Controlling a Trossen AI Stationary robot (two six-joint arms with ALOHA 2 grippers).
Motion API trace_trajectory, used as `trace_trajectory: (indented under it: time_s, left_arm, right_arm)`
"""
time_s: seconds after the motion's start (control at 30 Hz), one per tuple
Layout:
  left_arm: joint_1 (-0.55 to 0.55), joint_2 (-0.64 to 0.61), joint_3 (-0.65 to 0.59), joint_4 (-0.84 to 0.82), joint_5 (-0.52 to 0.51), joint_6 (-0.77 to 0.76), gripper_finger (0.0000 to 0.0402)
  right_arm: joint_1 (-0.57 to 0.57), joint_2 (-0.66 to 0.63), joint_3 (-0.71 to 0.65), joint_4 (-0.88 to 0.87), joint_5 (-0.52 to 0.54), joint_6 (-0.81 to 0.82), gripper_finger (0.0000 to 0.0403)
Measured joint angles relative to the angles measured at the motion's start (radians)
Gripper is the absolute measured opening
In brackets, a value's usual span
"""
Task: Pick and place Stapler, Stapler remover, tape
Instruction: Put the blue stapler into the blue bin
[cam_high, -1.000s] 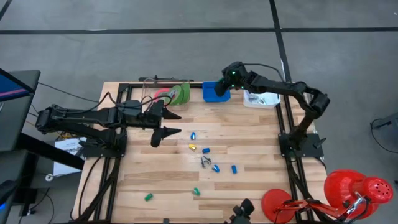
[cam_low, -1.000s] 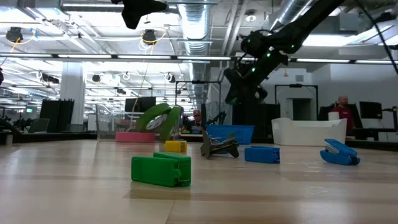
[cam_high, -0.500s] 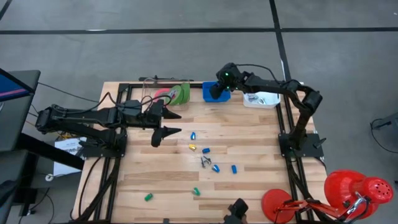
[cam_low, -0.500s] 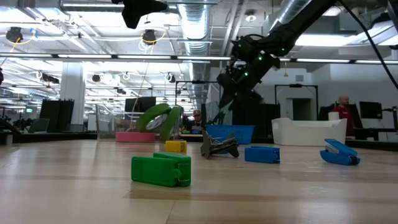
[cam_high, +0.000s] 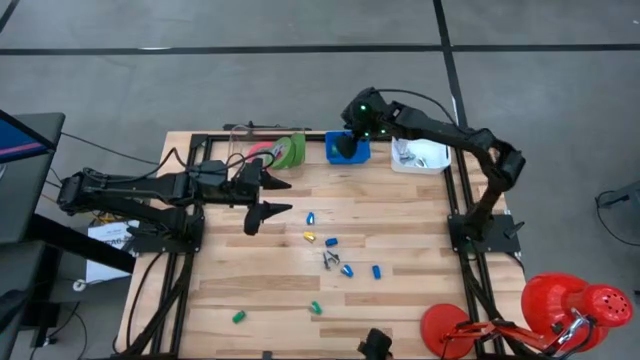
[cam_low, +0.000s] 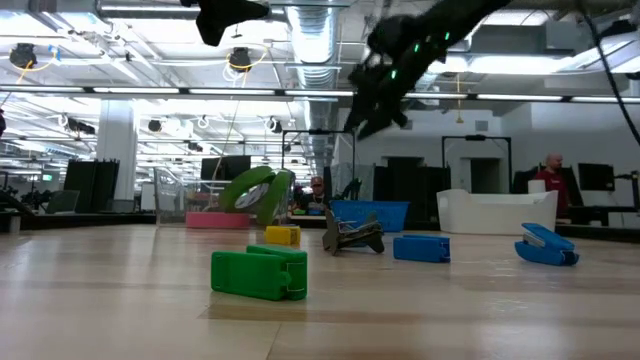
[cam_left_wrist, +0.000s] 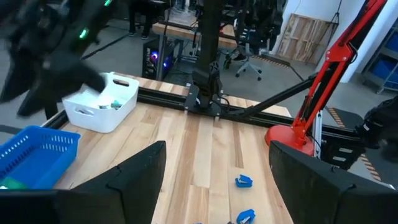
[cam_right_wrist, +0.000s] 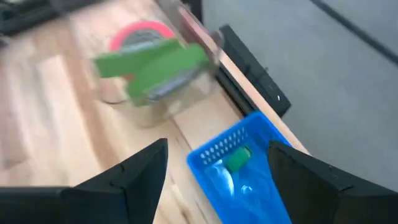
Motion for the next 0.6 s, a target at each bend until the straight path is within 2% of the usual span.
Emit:
trace_trajectory:
  time_s: [0.3, 0.5, 0.6]
  left_arm:
    - [0.008, 0.055, 0.043, 0.001, 0.0, 0.043, 0.0273]
    - [0.008, 0.162, 0.118, -0.026, 0.0, 0.085, 0.0273]
    - [0.017, 0.224, 0.148, -0.047, -0.017, 0.04, 0.0273]
  right_arm:
    - [0.087, -0.238, 0.027, -0.076, 0.005, 0.005, 0.0265]
    - [0.132, -0.379, 0.028, -0.155, 0.011, 0.009, 0.0265]
    - [0.15, -0.427, 0.028, -0.193, 0.03, 0.011, 0.0265]
